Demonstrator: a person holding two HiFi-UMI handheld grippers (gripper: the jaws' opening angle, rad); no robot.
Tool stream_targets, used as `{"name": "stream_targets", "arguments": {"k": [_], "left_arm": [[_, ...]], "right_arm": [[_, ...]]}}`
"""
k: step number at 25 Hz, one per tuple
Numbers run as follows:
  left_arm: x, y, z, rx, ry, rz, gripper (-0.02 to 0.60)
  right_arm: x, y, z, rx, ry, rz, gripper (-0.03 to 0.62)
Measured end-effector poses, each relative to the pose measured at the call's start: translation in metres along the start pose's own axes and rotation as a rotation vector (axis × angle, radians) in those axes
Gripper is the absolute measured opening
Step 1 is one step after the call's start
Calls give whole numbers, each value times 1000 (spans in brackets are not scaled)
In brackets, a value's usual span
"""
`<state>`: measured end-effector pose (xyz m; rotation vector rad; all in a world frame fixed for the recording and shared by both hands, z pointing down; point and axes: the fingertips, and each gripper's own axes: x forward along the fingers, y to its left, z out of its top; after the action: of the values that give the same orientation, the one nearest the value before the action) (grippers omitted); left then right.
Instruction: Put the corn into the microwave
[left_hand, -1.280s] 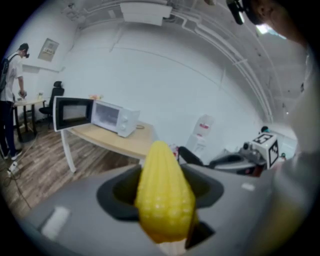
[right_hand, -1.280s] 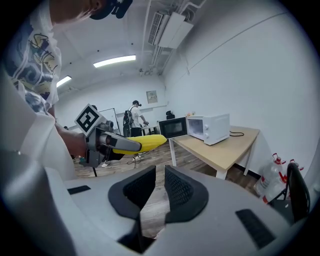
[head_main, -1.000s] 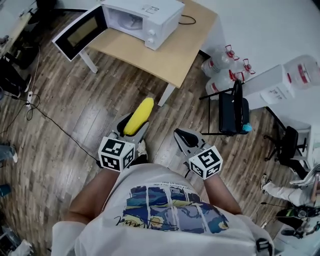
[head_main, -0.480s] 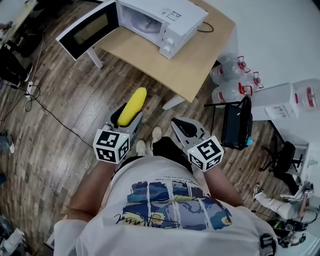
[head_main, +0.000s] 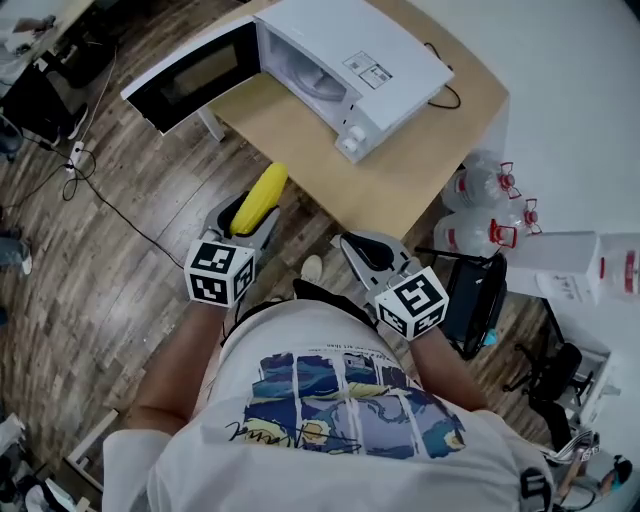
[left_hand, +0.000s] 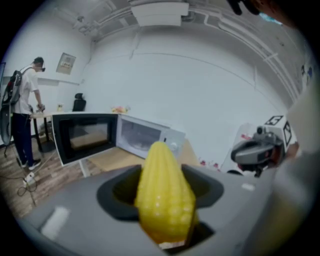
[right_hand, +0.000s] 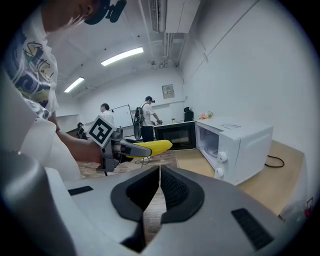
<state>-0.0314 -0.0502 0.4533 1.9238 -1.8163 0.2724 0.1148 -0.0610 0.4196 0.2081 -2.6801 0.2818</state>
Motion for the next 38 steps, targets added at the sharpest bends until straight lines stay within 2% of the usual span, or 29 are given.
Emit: {"name": "stream_targets", "arguments": {"k": [4, 8, 13, 24, 38], "left_arm": [[37, 17, 15, 0, 2, 47, 255], [75, 39, 27, -1, 3, 82, 255], [119, 69, 44, 32, 20, 66, 255], [214, 141, 76, 109, 75, -43, 255], [327, 189, 89, 175, 128, -139, 255]], "right_arm": [[10, -33, 12, -36, -2, 54, 17], [23, -63, 13, -29, 17, 62, 17], [42, -82, 28, -15, 16, 40, 17], [98, -125, 74, 68, 19, -105, 17], [133, -148, 88, 187, 32, -336, 17]]}}
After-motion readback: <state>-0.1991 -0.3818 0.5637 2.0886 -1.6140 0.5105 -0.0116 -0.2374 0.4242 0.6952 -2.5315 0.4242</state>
